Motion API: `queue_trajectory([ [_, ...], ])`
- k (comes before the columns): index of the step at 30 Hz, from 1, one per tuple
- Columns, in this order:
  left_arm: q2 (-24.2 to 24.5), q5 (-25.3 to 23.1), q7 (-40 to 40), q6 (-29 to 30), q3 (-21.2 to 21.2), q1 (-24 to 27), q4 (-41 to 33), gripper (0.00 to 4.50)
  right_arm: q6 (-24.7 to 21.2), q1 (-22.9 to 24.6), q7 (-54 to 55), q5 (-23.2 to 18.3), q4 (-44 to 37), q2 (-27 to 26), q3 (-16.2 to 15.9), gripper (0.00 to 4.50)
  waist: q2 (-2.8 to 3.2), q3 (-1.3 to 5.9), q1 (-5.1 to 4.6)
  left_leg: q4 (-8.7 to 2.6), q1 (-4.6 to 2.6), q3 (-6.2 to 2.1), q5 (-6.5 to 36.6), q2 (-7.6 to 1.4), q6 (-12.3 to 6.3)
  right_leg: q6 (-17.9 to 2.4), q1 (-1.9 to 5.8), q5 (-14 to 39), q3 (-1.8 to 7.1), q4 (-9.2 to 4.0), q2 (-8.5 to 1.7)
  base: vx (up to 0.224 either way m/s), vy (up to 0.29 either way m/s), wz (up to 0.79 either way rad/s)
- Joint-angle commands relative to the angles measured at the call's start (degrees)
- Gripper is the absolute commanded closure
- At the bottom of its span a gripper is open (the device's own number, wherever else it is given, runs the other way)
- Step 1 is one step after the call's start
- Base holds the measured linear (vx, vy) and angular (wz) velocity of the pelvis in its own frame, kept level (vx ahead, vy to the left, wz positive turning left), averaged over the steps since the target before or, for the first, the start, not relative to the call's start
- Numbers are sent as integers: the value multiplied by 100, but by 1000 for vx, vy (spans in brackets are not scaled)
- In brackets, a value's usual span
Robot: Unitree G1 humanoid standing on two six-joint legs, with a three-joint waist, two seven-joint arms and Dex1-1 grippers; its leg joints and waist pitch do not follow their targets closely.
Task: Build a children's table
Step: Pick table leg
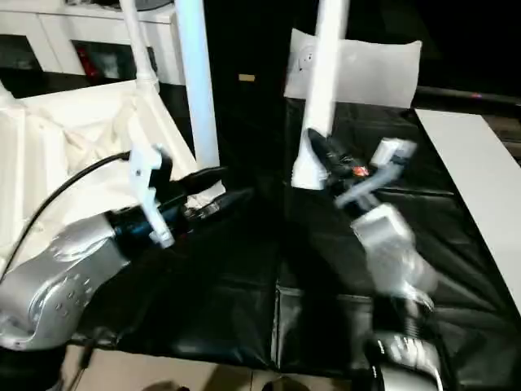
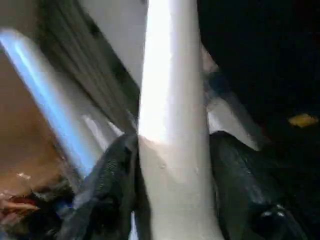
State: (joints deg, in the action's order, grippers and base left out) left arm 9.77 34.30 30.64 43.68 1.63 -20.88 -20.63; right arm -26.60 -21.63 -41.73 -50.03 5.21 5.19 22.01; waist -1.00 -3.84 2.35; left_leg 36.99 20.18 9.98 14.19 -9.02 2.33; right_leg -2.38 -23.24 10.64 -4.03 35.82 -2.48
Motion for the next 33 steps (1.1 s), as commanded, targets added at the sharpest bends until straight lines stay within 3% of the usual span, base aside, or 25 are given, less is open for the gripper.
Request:
queue_trajectory([
  [1,-128,388,-105,219,-220,-232,48,104,-313,169,-73,-414,-498,-45,-122,264,-18,353,30,-499,15,-148,502,-342,-271,-674,316,2347,348,-616,-571,0,0,0],
  [3,-399,912,-281,395,-526,-531,177,104,-782,508,-142,-809,-1052,-73,-250,264,-20,360,54,-498,29,-154,391,-322,-285,-591,333,2440,338,-646,-574,0,0,0],
  [6,-609,1413,-481,468,-816,-777,330,104,-1147,764,-213,-1099,-1434,-46,-375,264,-30,397,74,-510,74,-176,99,-319,-359,-531,364,2128,313,-628,-555,0,0,0],
  [8,-682,1659,-551,496,-966,-899,430,104,-1253,888,-256,-1193,-1569,9,-504,264,-4,389,75,-498,56,-160,94,-309,-371,-534,329,2098,310,-644,-541,0,0,0],
  [14,-774,1969,-666,724,-1231,-1190,691,104,-1589,1168,-274,-1493,-1935,133,-718,264,23,405,165,-513,52,-191,-121,-350,-395,-542,343,1772,295,-620,-556,0,0,0],
  [15,-748,1994,-660,753,-1227,-1205,712,104,-1636,1187,-271,-1506,-1966,144,-733,264,17,404,177,-513,53,-194,-144,-361,-370,-564,348,1690,302,-603,-564,0,0,0],
  [16,-731,2041,-651,787,-1217,-1217,734,104,-1661,1199,-280,-1486,-1994,161,-759,264,52,405,186,-515,47,-196,-133,-365,-351,-580,343,1659,299,-600,-568,0,0,0],
  [22,-732,2437,-574,874,-1221,-1214,729,104,-1581,1283,-374,-1186,-2062,358,-1001,264,42,386,241,-527,46,-185,64,-357,-204,-538,359,1917,309,-635,-596,0,0,0],
  [23,-722,2511,-528,926,-1225,-1191,697,160,-1562,1293,-390,-1142,-2071,388,-1037,264,42,385,247,-527,49,-186,70,-352,-197,-528,359,1944,307,-639,-592,0,0,0],
  [24,-695,2547,-486,988,-1213,-1153,661,174,-1557,1305,-408,-1098,-2091,421,-1083,264,42,383,252,-529,45,-189,70,-356,-183,-507,356,1962,306,-640,-588,0,0,0],
  [31,-457,2618,-362,1113,-1067,-927,644,174,-1471,1384,-527,-860,-2178,586,-1332,264,50,386,278,-532,47,-196,52,-360,-183,-432,360,1886,308,-627,-585,0,0,0],
  [32,-357,2569,-335,1151,-1038,-871,697,164,-1425,1382,-535,-825,-2172,594,-1349,264,77,384,283,-533,46,-198,70,-356,-179,-430,354,1921,309,-631,-584,0,0,0],
  [33,-344,2560,-322,1153,-1030,-863,699,184,-1418,1384,-537,-816,-2173,596,-1352,264,63,384,273,-539,43,-198,90,-359,-173,-406,352,1965,308,-639,-579,0,0,0],
])
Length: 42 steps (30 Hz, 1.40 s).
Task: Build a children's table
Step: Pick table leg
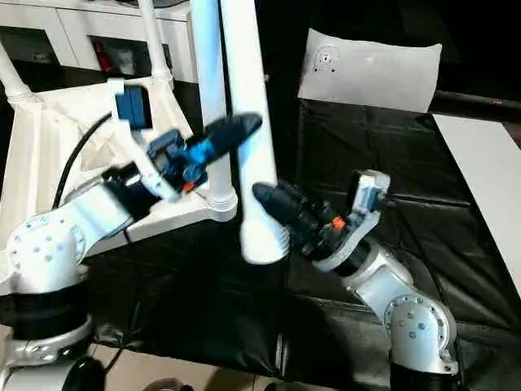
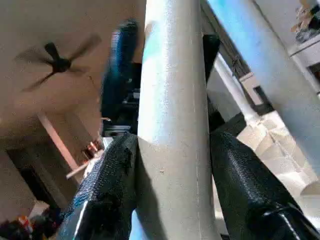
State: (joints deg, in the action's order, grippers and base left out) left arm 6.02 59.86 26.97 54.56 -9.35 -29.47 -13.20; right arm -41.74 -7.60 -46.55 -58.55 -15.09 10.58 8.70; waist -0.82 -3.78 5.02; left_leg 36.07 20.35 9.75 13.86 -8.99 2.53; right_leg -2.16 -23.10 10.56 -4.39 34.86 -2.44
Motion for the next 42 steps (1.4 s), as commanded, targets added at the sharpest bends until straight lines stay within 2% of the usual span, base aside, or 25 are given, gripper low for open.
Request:
queue_trajectory([
  [1,174,-120,196,71,166,76,-38,208,157,5,-78,121,-162,79,-60,264,70,382,10,-447,10,-178,134,-364,-178,-417,327,1993,341,-547,-578,0,0,0],
  [3,272,-220,368,24,250,146,-61,223,238,45,-90,235,-188,105,-120,264,64,376,6,-457,10,-178,162,-365,-173,-385,329,2033,342,-554,-578,0,0,0],
  [5,338,-302,506,-57,319,189,-86,219,383,82,-79,462,-198,145,-208,264,79,370,9,-463,11,-182,191,-371,-149,-353,325,2085,339,-560,-584,0,0,0],
  [6,389,-363,595,-115,373,218,-102,246,520,109,-74,653,-199,169,-281,264,70,377,6,-463,15,-181,169,-370,-143,-337,333,2052,347,-558,-594,0,0,0],
  [7,438,-432,699,-175,444,254,-107,246,608,131,-47,776,-182,164,-329,264,119,375,-1,-464,7,-183,192,-371,-122,-361,324,2027,347,-545,-582,0,0,0],
  [8,480,-492,793,-263,525,280,-99,255,771,157,-38,986,-136,178,-415,265,99,371,-4,-469,-4,-184,240,-379,-125,-348,311,2074,345,-568,-586,0,0,0],
  [9,507,-556,848,-350,584,290,-99,253,924,189,-66,1183,-100,202,-503,265,86,372,-6,-473,3,-182,266,-369,-118,-348,329,2126,345,-562,-592,0,0,0],
  [11,534,-645,908,-453,661,301,-107,257,1012,248,-97,1343,-69,235,-607,265,86,369,-6,-473,8,-176,258,-370,-139,-343,329,2123,356,-566,-589,0,0,0],
  [12,524,-732,939,-570,727,305,-86,266,1122,310,-142,1488,-36,261,-705,265,114,373,-3,-472,4,-179,251,-378,-148,-373,325,2076,356,-557,-592,0,0,0],
  [13,490,-778,945,-647,759,301,-57,266,1200,342,-140,1587,-23,270,-763,265,101,375,0,-472,6,-180,233,-381,-162,-380,328,2021,357,-551,-587,0,0,0],
  [17,435,-1075,1054,-969,918,311,50,266,1464,406,-97,1841,47,256,-879,266,114,373,-11,-474,14,-177,299,-376,-201,-407,332,2088,352,-570,-588,0,0,0],
  [18,482,-1179,1127,-1014,1026,319,88,266,1545,413,-83,1905,83,235,-883,266,160,373,-6,-475,7,-184,319,-377,-189,-408,329,2100,355,-559,-587,0,0,0],
  [19,482,-1179,1127,-1014,1026,319,88,266,1545,413,-83,1905,83,235,-883,266,126,368,-25,-481,9,-179,369,-376,-197,-390,330,2147,353,-576,-582,0,0,0],
  [20,580,-1331,1312,-1078,1225,337,161,266,1740,419,-78,2042,161,204,-896,266,175,373,-11,-479,1,-186,376,-373,-193,-400,331,2154,353,-569,-588,0,0,0],
  [22,636,-1362,1518,-1093,1338,355,188,266,1904,432,-82,2156,199,217,-933,266,155,380,-26,-476,17,-179,343,-363,-214,-364,334,2161,356,-566,-583,0,0,0],
  [23,636,-1362,1518,-1093,1338,355,188,266,1904,432,-82,2156,199,217,-933,266,156,385,-25,-472,16,-177,331,-361,-227,-357,333,2164,357,-574,-588,0,0,0],
  [24,621,-1323,1552,-1065,1331,364,198,266,1957,440,-88,2199,206,225,-950,266,183,387,-24,-467,10,-174,335,-364,-225,-367,327,2167,354,-572,-581,0,0,0],
  [28,635,-1285,1680,-1058,1296,363,262,266,2113,456,-127,2374,211,299,-998,266,191,389,-28,-473,11,-180,342,-379,-240,-471,331,2034,350,-556,-576,0,0,0],
  [29,629,-1296,1651,-1078,1271,360,294,266,2143,452,-128,2413,219,320,-1005,266,171,387,-34,-474,11,-176,355,-378,-246,-476,333,2041,351,-555,-572,0,0,0],
  [31,583,-1371,1583,-1237,1199,356,364,266,2215,425,-137,2488,254,354,-1011,266,183,390,-23,-469,12,-174,358,-373,-248,-472,335,2098,352,-563,-582,0,0,0],
  [35,479,-1478,1507,-1526,1061,356,480,266,2380,335,-60,2669,317,395,-1034,266,164,391,-25,-473,14,-174,330,-376,-276,-458,336,2094,351,-558,-579,0,0,0],
  [39,378,-1598,1424,-1766,992,332,573,266,2348,249,-16,2679,351,420,-1032,266,141,395,-38,-466,21,-169,259,-381,-315,-505,340,1950,359,-544,-583,0,0,0],
  [42,281,-1630,1367,-1925,950,275,653,266,2362,189,-2,2689,407,461,-1000,266,147,399,-34,-460,19,-163,242,-379,-340,-531,342,1893,357,-537,-582,0,0,0],
])
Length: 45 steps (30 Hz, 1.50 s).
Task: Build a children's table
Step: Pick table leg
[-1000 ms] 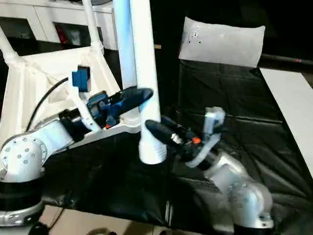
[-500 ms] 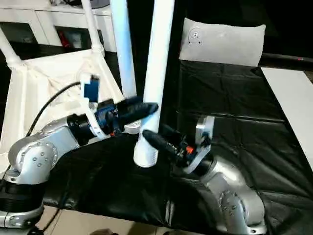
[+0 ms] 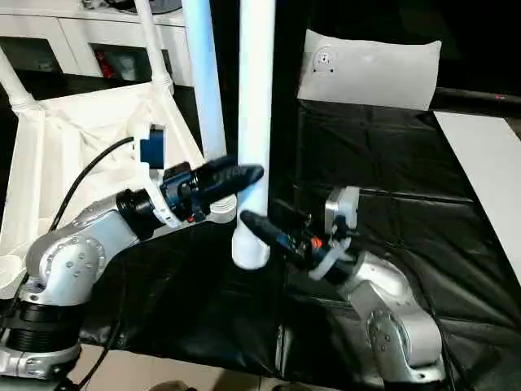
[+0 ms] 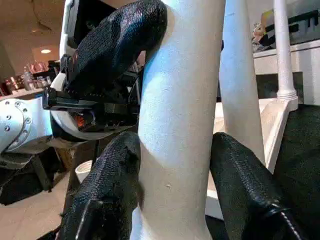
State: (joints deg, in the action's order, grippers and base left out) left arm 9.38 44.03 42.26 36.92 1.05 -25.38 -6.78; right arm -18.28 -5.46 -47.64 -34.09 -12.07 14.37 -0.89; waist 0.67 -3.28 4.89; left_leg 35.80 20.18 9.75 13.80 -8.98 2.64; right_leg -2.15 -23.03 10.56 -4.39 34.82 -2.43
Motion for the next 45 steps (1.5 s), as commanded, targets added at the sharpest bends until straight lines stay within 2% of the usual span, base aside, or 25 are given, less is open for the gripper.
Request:
queue_trajectory([
  [1,-58,-51,-161,-167,-90,-137,17,266,5,-32,111,230,108,84,-31,266,-2,348,-21,-431,37,-160,261,-377,-350,-531,334,1918,358,-535,-580,0,0,0],
  [2,-70,-72,-160,-199,-86,-155,41,266,-65,-73,130,153,114,91,29,266,-4,345,-20,-435,40,-161,273,-374,-353,-524,337,1943,357,-540,-583,0,0,0],
  [3,-78,-91,-150,-219,-84,-161,54,266,-94,-89,134,121,116,95,49,210,-7,351,-19,-431,36,-161,268,-373,-356,-516,338,1959,356,-540,-581,0,0,0],
  [6,-87,-123,-131,-256,-68,-164,68,267,-177,-113,121,49,91,117,65,190,14,348,-23,-435,32,-166,271,-388,-350,-523,331,1908,355,-539,-576,0,0,0],
  [11,-110,-137,-102,-296,-68,-168,56,267,-327,-116,132,-102,-57,208,119,150,7,352,-23,-429,37,-165,239,-383,-363,-587,343,1778,355,-523,-577,0,0,0],
  [14,-63,-158,-8,-316,-39,-180,99,267,-591,-182,136,-366,-153,334,287,132,4,351,-25,-427,31,-161,259,-378,-380,-577,347,1860,357,-532,-573,0,0,0],
  [15,-31,-167,67,-316,-10,-192,120,267,-734,-247,168,-489,-174,398,379,110,3,350,-22,-431,27,-163,255,-380,-381,-556,344,1881,353,-535,-566,0,0,0],
  [18,18,-191,163,-319,58,-197,114,267,-941,-350,222,-673,-182,479,503,102,-26,351,-21,-424,29,-158,214,-366,-386,-509,346,1944,353,-530,-565,0,0,0],
  [21,72,-207,272,-308,112,-226,132,267,-1251,-522,232,-887,-145,626,607,99,-13,347,-26,-421,19,-152,207,-358,-394,-479,332,2033,347,-548,-555,0,0,0],
  [22,80,-208,292,-306,121,-233,137,267,-1305,-552,224,-921,-139,662,618,99,-10,362,-19,-416,18,-158,146,-360,-390,-483,345,1967,347,-536,-555,0,0,0],
  [24,167,-184,522,-243,207,-305,147,267,-1737,-756,-60,-1149,-113,1025,619,99,-12,367,-18,-411,17,-158,68,-355,-424,-508,349,1840,348,-525,-543,0,0,0],
  [26,186,-178,590,-235,230,-325,155,267,-1837,-804,-157,-1205,-110,1118,614,99,-18,367,-9,-400,24,-151,42,-357,-453,-523,354,1797,349,-518,-548,0,0,0],
  [28,249,-199,763,-232,291,-402,206,267,-2012,-933,-491,-1312,-69,1367,580,99,-54,370,8,-390,37,-139,11,-344,-488,-519,363,1840,350,-516,-554,0,0,0],
  [31,318,-202,938,-196,352,-472,234,267,-2044,-1053,-831,-1225,35,1596,473,99,-57,371,12,-380,33,-138,-15,-345,-502,-509,351,1924,341,-520,-554,0,0,0],
  [32,401,-158,1140,-131,422,-529,216,267,-2061,-1167,-1140,-1099,161,1779,320,99,-78,369,16,-384,32,-135,-2,-351,-501,-495,354,1956,345,-527,-561,0,0,0],
  [35,459,-110,1306,-87,479,-581,212,267,-2107,-1276,-1338,-1066,263,1937,161,99,-73,370,12,-372,41,-131,-33,-339,-505,-528,358,1980,342,-521,-564,0,0,0],
  [36,486,-90,1427,-61,510,-613,204,267,-2121,-1350,-1468,-1025,311,2010,54,99,-92,382,14,-370,46,-136,-87,-342,-523,-532,368,1929,341,-500,-561,0,0,0],
  [38,505,-70,1521,-35,536,-645,198,267,-2116,-1420,-1570,-971,361,2052,-34,99,-78,381,20,-364,36,-135,-107,-349,-547,-558,354,1918,340,-504,-560,0,0,0],
  [39,519,-63,1568,-24,554,-660,195,267,-2133,-1453,-1621,-960,378,2067,-72,99,-83,377,18,-363,41,-130,-98,-348,-551,-564,353,1914,344,-504,-560,0,0,0],
  [40,519,-64,1615,-34,581,-682,201,267,-2126,-1494,-1690,-929,406,2083,-122,99,-118,382,14,-365,43,-128,-107,-349,-550,-565,359,1917,340,-504,-556,0,0,0],
  [42,495,-29,1686,-38,610,-721,206,267,-2093,-1583,-1810,-859,483,2095,-224,99,-103,388,14,-362,33,-133,-140,-359,-558,-604,350,1866,336,-486,-557,0,0,0],
  [45,462,-17,1749,-37,641,-761,206,267,-2102,-1669,-1924,-842,544,2062,-294,99,-116,390,20,-356,39,-129,-156,-357,-567,-649,363,1810,344,-471,-569,0,0,0],
])
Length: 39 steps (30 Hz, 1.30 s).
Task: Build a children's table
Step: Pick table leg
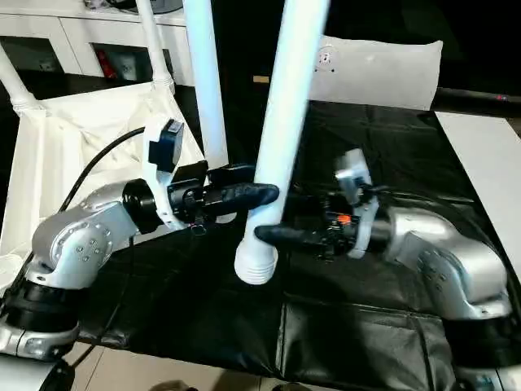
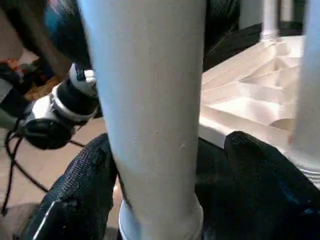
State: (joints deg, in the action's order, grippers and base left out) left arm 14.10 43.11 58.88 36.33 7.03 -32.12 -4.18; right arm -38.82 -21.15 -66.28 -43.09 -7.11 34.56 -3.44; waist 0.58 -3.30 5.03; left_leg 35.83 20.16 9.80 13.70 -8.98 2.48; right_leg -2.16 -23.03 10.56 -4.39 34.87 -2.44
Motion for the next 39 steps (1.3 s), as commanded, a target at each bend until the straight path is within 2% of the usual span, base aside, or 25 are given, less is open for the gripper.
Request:
queue_trajectory([
  [1,-11,54,112,14,57,-94,-53,267,-60,-116,-104,39,57,51,-59,99,-107,391,5,-362,43,-135,-155,-361,-556,-652,366,1794,343,-476,-570,0,0,0],
  [4,-25,-5,183,-34,87,-115,-11,267,-135,-147,-254,-50,101,83,-94,99,-123,397,7,-356,43,-135,-209,-363,-588,-671,366,1707,345,-462,-560,0,0,0],
  [7,-8,-57,222,-81,119,-134,26,267,-202,-154,-360,-76,102,109,-142,137,-124,396,15,-352,46,-130,-188,-356,-597,-655,372,1786,345,-475,-569,0,0,0],
  [8,3,-80,245,-98,131,-142,37,267,-217,-158,-394,-72,110,113,-158,137,-119,394,15,-356,43,-131,-192,-358,-596,-648,367,1797,344,-476,-566,0,0,0],
  [9,2,-95,252,-116,136,-148,49,267,-229,-160,-414,-74,116,118,-166,160,-119,394,12,-352,43,-130,-189,-356,-595,-627,366,1816,342,-483,-564,0,0,0],
  [11,-3,-130,264,-155,146,-164,76,267,-255,-166,-458,-77,132,127,-183,160,-128,395,13,-352,43,-129,-182,-355,-589,-611,367,1835,344,-481,-562,0,0,0],
  [21,-84,-263,282,-328,149,-242,193,267,-346,-214,-590,-72,202,85,-233,242,-141,407,22,-344,50,-129,-264,-349,-602,-598,373,1782,338,-465,-561,0,0,0],
  [25,-106,-304,301,-370,166,-270,230,267,-353,-214,-622,-27,180,77,-264,252,-147,405,19,-343,40,-126,-257,-355,-616,-628,362,1766,338,-467,-561,0,0,0],
  [28,-128,-347,300,-404,168,-280,254,267,-363,-222,-604,-1,170,50,-285,252,-158,408,17,-342,49,-126,-262,-354,-615,-602,370,1772,339,-467,-565,0,0,0],
  [29,-128,-347,300,-404,168,-280,254,267,-363,-222,-604,-1,170,50,-285,196,-155,407,20,-343,45,-126,-256,-355,-611,-602,370,1780,341,-467,-570,0,0,0],
  [33,-151,-378,305,-429,162,-277,261,267,-455,-247,-536,-61,124,-16,-282,147,-154,409,18,-342,48,-130,-291,-359,-620,-615,368,1741,338,-459,-569,0,0,0],
  [39,-133,-401,352,-460,173,-266,275,267,-544,-254,-596,-92,98,-21,-296,134,-161,408,20,-343,48,-129,-275,-357,-597,-608,374,1760,339,-460,-569,0,0,0],
])
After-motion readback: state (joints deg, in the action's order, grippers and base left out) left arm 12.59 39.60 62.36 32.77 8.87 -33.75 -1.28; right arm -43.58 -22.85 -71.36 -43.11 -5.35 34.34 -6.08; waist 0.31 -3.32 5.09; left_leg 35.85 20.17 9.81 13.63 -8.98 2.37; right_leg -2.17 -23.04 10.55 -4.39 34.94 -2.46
